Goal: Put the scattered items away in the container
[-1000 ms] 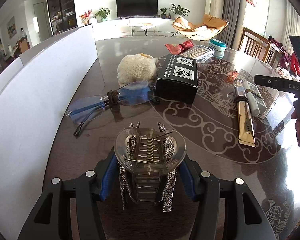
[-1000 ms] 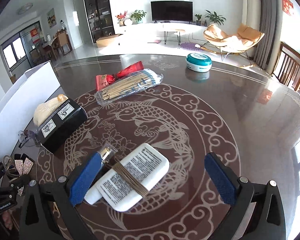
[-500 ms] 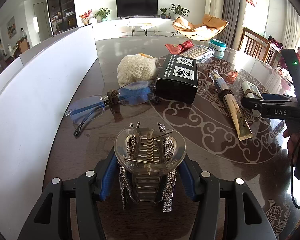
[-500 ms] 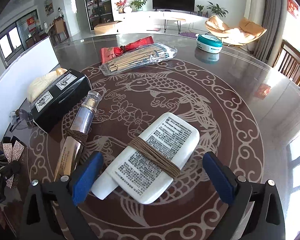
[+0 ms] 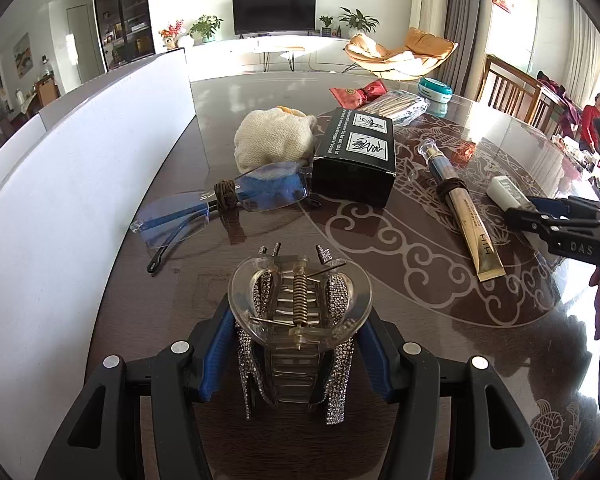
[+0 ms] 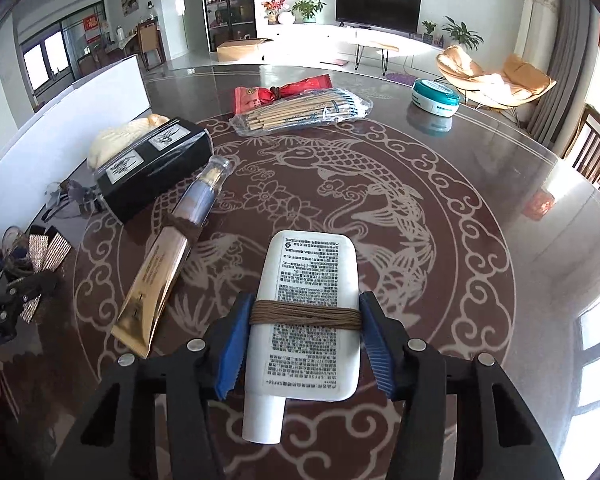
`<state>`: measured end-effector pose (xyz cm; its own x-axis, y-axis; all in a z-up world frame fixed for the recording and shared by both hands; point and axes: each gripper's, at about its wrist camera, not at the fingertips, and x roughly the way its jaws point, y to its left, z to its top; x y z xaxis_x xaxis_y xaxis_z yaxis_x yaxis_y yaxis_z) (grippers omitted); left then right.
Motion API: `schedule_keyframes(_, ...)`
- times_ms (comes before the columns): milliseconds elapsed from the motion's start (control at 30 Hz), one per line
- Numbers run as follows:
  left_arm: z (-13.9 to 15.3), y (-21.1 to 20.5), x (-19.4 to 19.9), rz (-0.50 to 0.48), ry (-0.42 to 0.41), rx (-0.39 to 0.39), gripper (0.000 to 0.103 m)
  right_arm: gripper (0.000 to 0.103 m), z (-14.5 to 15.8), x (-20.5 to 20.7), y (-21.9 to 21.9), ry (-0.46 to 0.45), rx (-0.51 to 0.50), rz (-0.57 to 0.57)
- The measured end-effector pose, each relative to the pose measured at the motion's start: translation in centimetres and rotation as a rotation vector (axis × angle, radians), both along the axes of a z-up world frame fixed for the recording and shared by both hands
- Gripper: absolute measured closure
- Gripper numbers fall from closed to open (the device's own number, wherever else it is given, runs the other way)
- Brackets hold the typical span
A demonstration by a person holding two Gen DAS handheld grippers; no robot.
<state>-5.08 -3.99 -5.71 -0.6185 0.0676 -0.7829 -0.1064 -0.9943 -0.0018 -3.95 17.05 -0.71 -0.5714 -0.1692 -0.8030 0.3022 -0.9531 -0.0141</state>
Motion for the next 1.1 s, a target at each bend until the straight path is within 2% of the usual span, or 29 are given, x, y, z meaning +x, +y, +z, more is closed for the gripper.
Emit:
schedule_keyframes(100,0.0,0.0,0.0,0.0,0.0,0.0,0.046,0.049,-0.2,3.1,1.0,0.031,-0.002,-0.008)
schedule_keyframes(167,0.0,0.0,0.0,0.0,-0.001,-0.001,0.045,0.047,-0.2,3.6,1.6,0.036,-0.003,-0.035)
schedule_keyframes(200,0.0,0.1,0.0,-0.002,-0.001,-0.002,0.044,0.038,-0.3,3.5,1.8,0.03,-0.006,-0.052)
schedule_keyframes(233,-0.1,0.1,-0.1,-0.005,-0.002,-0.003,0.04,0.025,-0.3,3.2,2.1,0.018,-0.016,-0.063)
schedule_keyframes(267,-0.3,0.2,-0.3,0.0,-0.016,-0.016,0.015,0.019,-0.5,3.0,2.1,0.008,-0.023,-0.064)
schedule_keyframes(300,-0.5,0.2,-0.5,0.01,-0.033,-0.013,0.008,0.013,-0.6,2.9,2.0,0.003,-0.017,-0.06)
schedule_keyframes(400,-0.5,0.2,-0.7,0.011,-0.034,-0.017,0.007,0.011,-0.7,2.8,1.8,0.002,-0.002,-0.059)
schedule_keyframes(533,-0.6,0.3,-0.8,0.02,-0.04,-0.016,0.003,0.0,-0.7,2.9,1.4,-0.018,0.001,-0.092)
schedule_keyframes(633,-0.8,0.2,-0.8,0.024,-0.049,-0.016,0.0,0.0,-0.6,3.1,1.1,-0.019,0.001,-0.094)
schedule_keyframes(1100,-0.9,0.3,-0.9,0.023,-0.051,-0.016,0.0,0.0,-0.7,3.0,1.2,-0.019,0.001,-0.094)
